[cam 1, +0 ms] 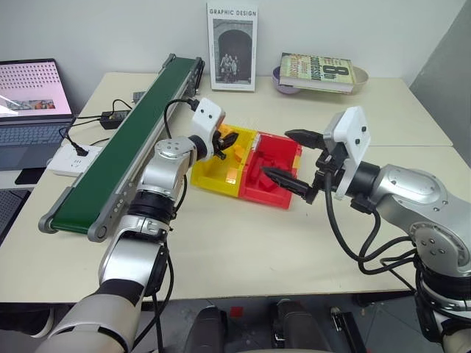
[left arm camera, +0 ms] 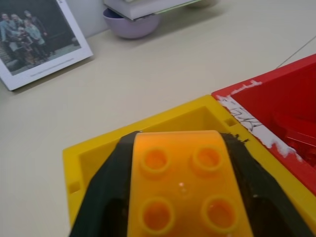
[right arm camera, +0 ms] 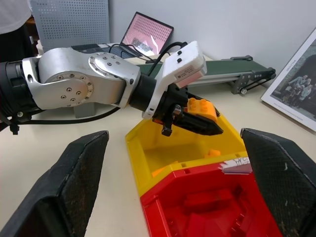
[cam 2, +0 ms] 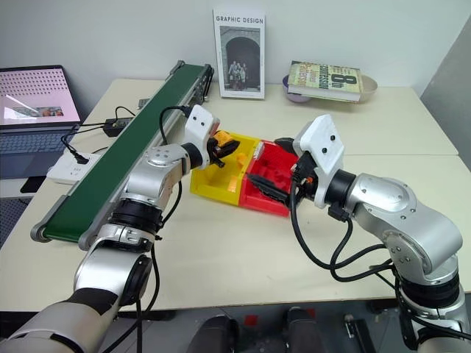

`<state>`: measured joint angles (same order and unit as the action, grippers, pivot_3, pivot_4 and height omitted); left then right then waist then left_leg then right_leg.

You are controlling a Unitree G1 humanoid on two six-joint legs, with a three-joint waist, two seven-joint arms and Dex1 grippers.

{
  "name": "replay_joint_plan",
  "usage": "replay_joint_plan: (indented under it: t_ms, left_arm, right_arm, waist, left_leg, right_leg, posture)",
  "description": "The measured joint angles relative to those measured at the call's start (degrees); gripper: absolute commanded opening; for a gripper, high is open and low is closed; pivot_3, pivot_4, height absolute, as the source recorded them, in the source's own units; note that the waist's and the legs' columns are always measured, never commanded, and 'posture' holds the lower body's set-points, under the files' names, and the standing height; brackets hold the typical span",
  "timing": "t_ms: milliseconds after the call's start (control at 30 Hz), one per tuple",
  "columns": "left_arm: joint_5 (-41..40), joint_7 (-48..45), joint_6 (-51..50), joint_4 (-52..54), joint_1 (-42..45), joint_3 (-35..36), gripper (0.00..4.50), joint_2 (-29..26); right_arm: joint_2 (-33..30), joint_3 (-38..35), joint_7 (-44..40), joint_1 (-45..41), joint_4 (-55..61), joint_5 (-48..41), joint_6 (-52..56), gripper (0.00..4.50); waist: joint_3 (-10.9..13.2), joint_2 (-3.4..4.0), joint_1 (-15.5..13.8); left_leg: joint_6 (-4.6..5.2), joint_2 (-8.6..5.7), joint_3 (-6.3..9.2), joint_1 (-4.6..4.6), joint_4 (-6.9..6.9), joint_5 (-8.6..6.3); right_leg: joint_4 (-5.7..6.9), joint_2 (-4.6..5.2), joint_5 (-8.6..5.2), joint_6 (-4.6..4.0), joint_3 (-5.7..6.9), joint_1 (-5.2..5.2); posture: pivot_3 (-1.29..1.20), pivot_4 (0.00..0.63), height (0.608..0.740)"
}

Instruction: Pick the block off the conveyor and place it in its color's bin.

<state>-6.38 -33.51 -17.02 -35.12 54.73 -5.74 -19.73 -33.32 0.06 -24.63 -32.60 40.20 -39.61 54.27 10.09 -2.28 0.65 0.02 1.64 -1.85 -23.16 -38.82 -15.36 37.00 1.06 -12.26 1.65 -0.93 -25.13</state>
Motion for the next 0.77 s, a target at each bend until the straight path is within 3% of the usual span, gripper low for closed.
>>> replay_joint_plan:
  t_ms: [300,467,633,767]
  left_arm:
    - [-0.1,-3.7,-2.2,3.2,-0.5,0.6,4.46,-2.8]
    - [-1.0,-8.8,-6.2,11.0,-3.2,1.6,4.46,-9.7]
    - [-5.6,-20.2,-10.9,22.3,-8.9,1.9,4.46,-18.8]
    - [-7.2,-23.9,-11.7,26.1,-9.6,2.7,4.46,-22.1]
  right_arm:
    - [-1.5,-0.1,-0.5,0.6,-0.3,0.2,-0.1,4.50]
    - [-5.0,-0.2,-4.2,0.7,-4.3,1.6,-2.7,4.50]
    - [-9.5,-0.9,-10.2,0.7,-10.3,4.4,-7.1,4.50]
    - [-10.1,-1.2,-12.7,0.7,-13.1,5.1,-9.0,4.50]
  waist:
    - [0.0,0.00,0.0]
    - [0.0,0.00,0.2]
    - [0.0,0.01,0.3]
    - [0.0,0.01,0.0]
  left_leg:
    - [0.00,0.01,0.01,-0.01,-0.01,0.00]
    - [0.00,0.02,0.02,0.00,0.00,0.00]
    - [0.00,0.04,0.02,-0.01,0.00,0.00]
    - [0.00,0.03,0.02,0.02,-0.03,0.00]
  right_leg:
    - [0.01,-0.01,0.00,0.00,0.02,-0.02]
    - [0.04,-0.02,0.00,0.00,0.01,-0.02]
    - [0.00,0.01,-0.01,-0.01,0.02,-0.02]
    - [0.02,0.00,-0.03,-0.02,0.01,0.01]
  posture:
    - [0.00,0.150,0.740]
    - [0.00,0.150,0.740]
    - [0.00,0.150,0.740]
    - [0.00,0.150,0.740]
